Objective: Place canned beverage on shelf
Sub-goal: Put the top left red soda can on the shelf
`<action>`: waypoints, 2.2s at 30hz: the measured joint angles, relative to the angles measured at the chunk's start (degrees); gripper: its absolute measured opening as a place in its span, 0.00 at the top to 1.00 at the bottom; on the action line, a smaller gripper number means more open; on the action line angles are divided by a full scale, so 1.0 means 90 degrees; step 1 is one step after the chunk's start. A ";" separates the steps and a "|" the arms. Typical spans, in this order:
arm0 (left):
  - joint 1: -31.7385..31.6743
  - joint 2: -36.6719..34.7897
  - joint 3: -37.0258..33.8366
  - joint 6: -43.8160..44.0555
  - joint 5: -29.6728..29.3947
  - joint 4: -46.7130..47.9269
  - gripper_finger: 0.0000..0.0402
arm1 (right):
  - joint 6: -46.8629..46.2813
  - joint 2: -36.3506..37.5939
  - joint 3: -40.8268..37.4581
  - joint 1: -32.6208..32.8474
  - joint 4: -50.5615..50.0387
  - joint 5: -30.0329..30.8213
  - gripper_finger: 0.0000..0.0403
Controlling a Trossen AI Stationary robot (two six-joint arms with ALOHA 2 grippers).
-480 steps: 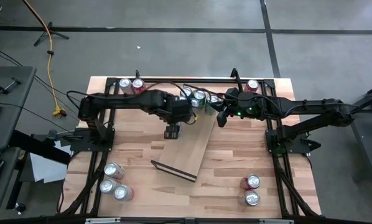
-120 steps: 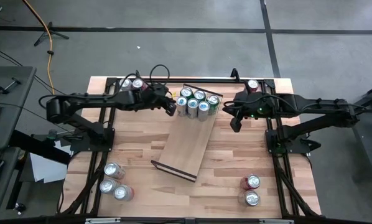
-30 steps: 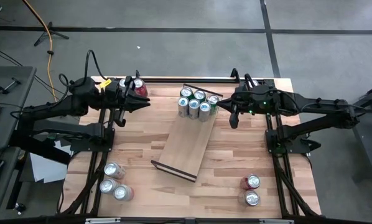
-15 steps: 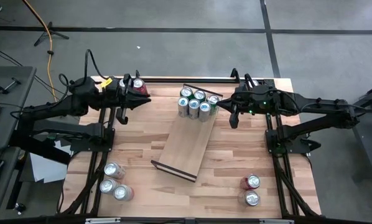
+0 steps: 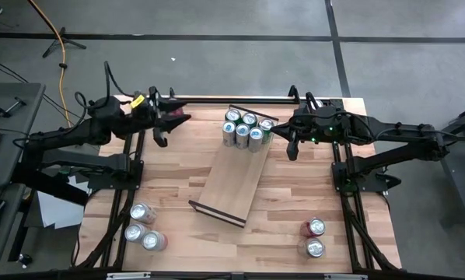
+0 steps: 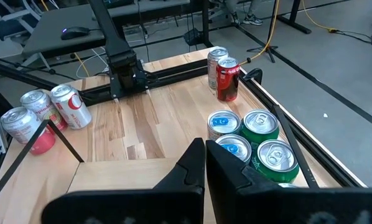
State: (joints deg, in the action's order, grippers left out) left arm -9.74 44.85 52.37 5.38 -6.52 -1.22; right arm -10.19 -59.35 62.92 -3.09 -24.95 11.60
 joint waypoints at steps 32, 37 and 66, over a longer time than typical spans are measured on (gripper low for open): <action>-0.4111 0.4342 0.3767 0.1079 -0.0529 0.7241 0.16 | -0.0027 0.0002 -0.0002 0.0002 -0.0015 0.0002 1.00; -0.4506 0.5287 0.3850 0.0693 -0.0494 0.7902 0.16 | -0.0027 0.0002 -0.0002 0.0001 -0.0061 0.0005 1.00; -0.4634 0.6968 0.3852 -0.1747 -0.0837 0.8072 0.16 | -0.0722 -0.0689 -0.0002 0.0055 -0.0112 -0.0181 1.00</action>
State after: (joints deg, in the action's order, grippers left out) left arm -51.44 107.56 87.05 -10.35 -14.05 71.43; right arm -16.69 -65.55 62.89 -2.60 -25.96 9.96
